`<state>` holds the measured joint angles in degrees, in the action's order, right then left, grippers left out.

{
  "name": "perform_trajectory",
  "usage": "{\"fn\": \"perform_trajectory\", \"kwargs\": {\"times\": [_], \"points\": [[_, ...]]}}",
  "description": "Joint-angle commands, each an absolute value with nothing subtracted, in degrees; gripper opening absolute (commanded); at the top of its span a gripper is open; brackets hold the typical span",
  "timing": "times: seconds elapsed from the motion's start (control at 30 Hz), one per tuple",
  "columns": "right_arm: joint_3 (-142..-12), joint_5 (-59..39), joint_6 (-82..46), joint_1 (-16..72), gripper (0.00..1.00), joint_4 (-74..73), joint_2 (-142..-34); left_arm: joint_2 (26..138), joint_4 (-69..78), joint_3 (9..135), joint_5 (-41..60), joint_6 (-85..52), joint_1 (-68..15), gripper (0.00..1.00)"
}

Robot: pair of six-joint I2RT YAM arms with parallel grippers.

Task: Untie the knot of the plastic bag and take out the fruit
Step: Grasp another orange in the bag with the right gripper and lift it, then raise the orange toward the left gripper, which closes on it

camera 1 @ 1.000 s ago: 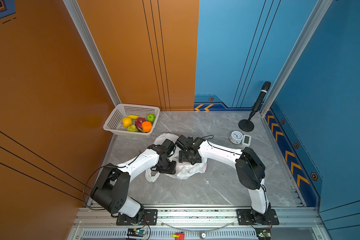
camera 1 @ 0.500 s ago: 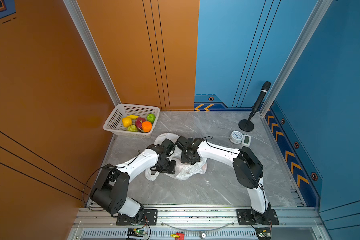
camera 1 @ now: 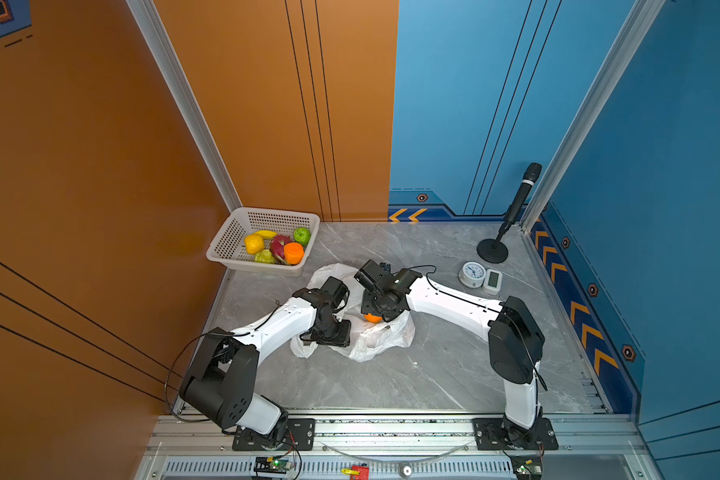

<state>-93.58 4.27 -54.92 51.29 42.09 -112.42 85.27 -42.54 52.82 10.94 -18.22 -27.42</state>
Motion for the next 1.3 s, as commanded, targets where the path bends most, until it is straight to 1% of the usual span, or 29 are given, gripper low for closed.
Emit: {"fn": "perform_trajectory", "kwargs": {"times": [0.0,0.17,0.3,0.47,0.87,1.13,1.27], "points": [[-92.9,3.2,-57.1,51.1,0.52,40.3,-108.4,82.8,-42.6,52.7,10.9,-18.1,-26.9,0.49],[-89.4,0.5,-59.8,51.0,0.51,37.0,-104.6,79.0,-42.5,53.3,10.1,-18.2,-26.7,0.56],[-87.9,-1.4,-61.3,50.9,0.50,35.5,-102.4,75.5,-42.6,54.0,9.5,-18.5,-26.5,0.66],[-87.5,-4.2,-62.5,50.6,0.50,34.5,-99.6,70.0,-40.7,54.0,9.4,-18.6,-26.5,0.71],[-86.0,-7.8,-67.3,49.3,0.49,27.9,-93.7,54.7,-26.7,48.0,10.9,-19.8,-26.2,0.74],[-85.9,-9.6,-70.5,47.8,0.47,23.3,-89.8,44.7,-9.1,42.2,14.0,-17.2,-25.9,0.75],[-85.7,-10.9,-72.3,47.0,0.47,21.1,-88.0,41.8,-1.5,40.5,14.8,-15.9,-25.8,0.77]]}}
